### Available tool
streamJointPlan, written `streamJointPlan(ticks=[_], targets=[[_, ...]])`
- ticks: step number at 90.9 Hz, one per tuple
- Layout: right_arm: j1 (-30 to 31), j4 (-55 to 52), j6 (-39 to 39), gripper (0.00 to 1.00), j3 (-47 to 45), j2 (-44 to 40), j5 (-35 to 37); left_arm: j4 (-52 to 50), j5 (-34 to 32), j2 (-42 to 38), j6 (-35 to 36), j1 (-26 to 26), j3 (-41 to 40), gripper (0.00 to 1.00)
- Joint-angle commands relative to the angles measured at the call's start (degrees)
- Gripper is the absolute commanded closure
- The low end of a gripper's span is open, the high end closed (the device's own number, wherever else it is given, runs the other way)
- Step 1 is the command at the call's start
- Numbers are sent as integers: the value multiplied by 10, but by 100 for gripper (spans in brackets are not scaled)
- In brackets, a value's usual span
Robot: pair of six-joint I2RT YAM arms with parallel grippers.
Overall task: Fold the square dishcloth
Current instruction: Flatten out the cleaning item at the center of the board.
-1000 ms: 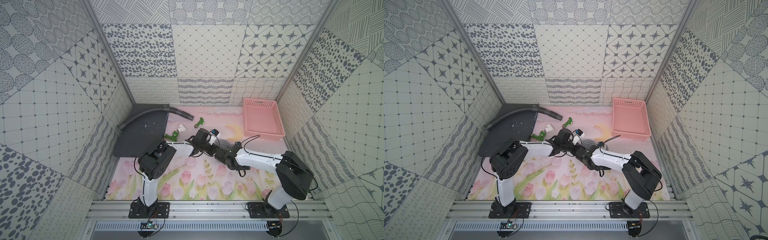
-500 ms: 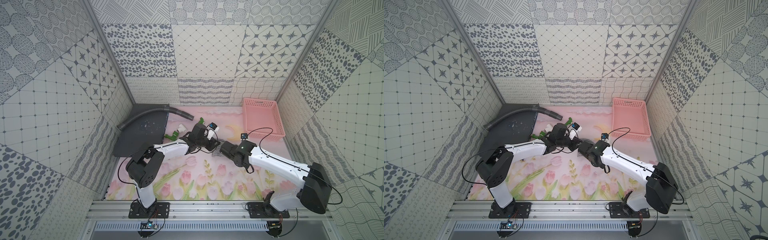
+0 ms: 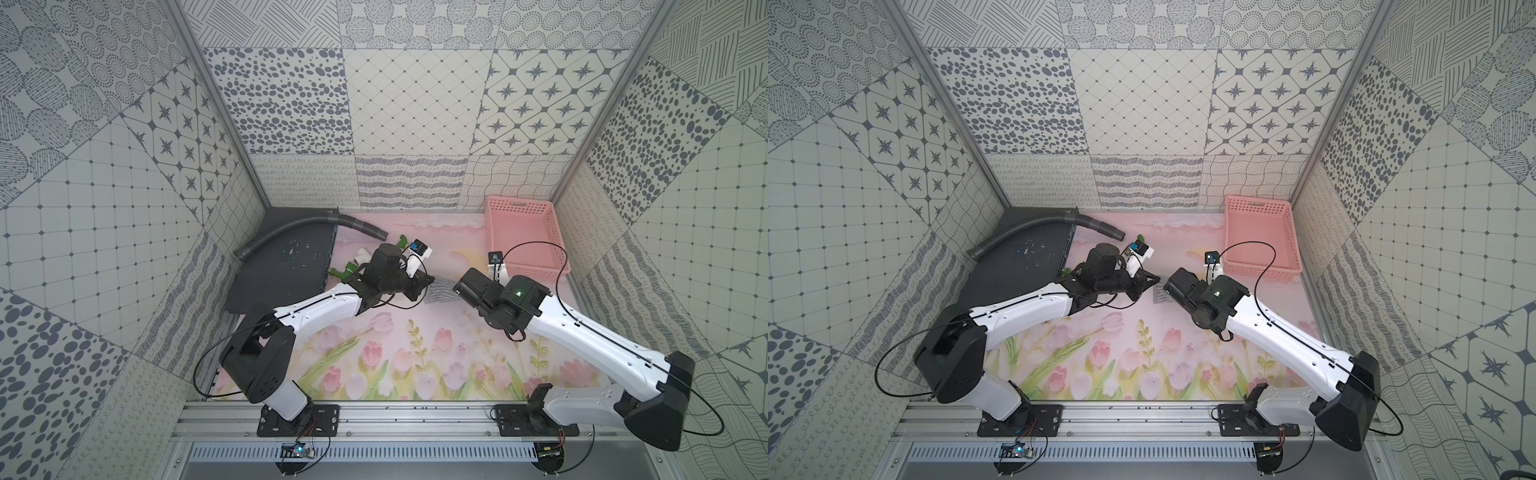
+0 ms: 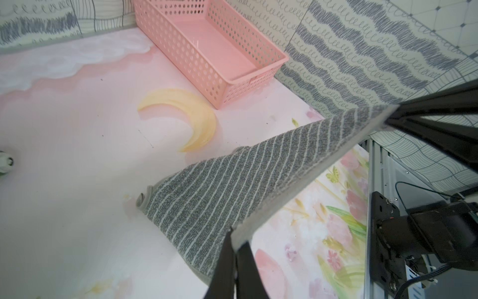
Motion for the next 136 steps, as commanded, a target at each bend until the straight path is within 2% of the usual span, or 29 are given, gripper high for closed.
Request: streamJointPlan(ticks=[1, 21, 38, 51, 64, 82, 93, 105, 113, 121, 136], targets=[[2, 4, -60, 100, 40, -39, -23, -56, -30, -79, 16, 0, 5, 100], [2, -10, -135, 100, 101, -115, -140, -142, -39, -159, -5, -8, 20, 100], [2, -70, -163, 100, 157, -154, -257, -224, -31, -228, -61, -16, 37, 100], [3, -107, -157, 100, 169, -175, -334, -269, -13, -276, -131, -21, 12, 100], [3, -136, -132, 100, 172, -201, -379, -308, 10, -333, -190, -30, -23, 100], [2, -137, -110, 100, 180, -205, -450, -331, 48, -377, -238, -38, -43, 100], [2, -132, -112, 100, 174, -180, -441, -336, 33, -372, -228, -38, -45, 100], [2, -112, -113, 100, 152, -135, -354, -328, -24, -325, -199, -35, -47, 100], [-8, -71, -121, 100, 132, -99, -292, -291, -23, -269, -185, -22, -44, 100], [-49, -15, -140, 100, 110, -45, -264, -243, -15, -209, -168, 2, -35, 100], [-159, 154, -186, 100, 60, 78, -289, -130, 2, -88, -112, 52, -14, 100]])
